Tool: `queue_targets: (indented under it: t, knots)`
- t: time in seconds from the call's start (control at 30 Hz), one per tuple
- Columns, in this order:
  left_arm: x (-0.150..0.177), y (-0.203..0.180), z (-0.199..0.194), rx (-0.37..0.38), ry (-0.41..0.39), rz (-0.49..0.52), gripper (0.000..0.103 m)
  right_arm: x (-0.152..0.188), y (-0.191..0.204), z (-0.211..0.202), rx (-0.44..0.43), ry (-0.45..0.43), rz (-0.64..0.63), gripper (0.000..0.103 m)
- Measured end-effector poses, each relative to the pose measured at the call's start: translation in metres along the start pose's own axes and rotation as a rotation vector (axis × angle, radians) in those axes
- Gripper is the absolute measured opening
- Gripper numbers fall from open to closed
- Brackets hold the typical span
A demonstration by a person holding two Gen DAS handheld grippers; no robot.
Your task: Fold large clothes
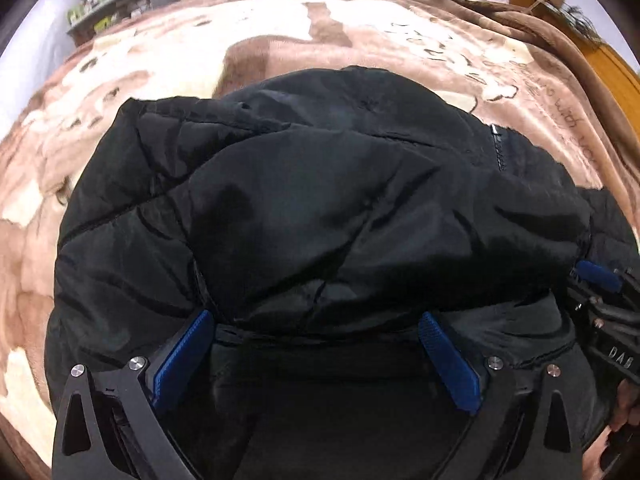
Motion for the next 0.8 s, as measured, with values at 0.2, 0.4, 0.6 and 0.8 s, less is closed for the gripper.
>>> queue_targets:
  t: [0.2, 0.4, 0.6, 0.8]
  knots:
    - [-0.006, 0.0, -0.037, 0.058, -0.021, -0.003, 0.099, -0.007, -0.003, -0.032, -0.053, -0.018, 0.016, 0.061]
    - [0.0, 0.034, -0.066, -0.052, -0.074, 0.023, 0.093, -0.008, -0.045, -0.084, -0.018, -0.149, 0.036, 0.061]
    - [0.012, 0.052, -0.026, -0.03, 0.007, -0.041, 0.096, 0.008, -0.068, -0.035, 0.023, -0.072, 0.049, 0.061]
    - [0.014, 0.054, 0.003, -0.019, 0.053, -0.053, 0.101, 0.011, -0.072, -0.004, -0.018, 0.009, 0.105, 0.062]
Point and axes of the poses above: each gripper's, at about its wrist camera, not at the fingertips, and z roughly the way its jaws point, y to its left, x to its underside, the point moved 8 cm from there along z, roughly the way its jaws point, and after that the axes turned 12 degrees about z, right-handed, at the moved point
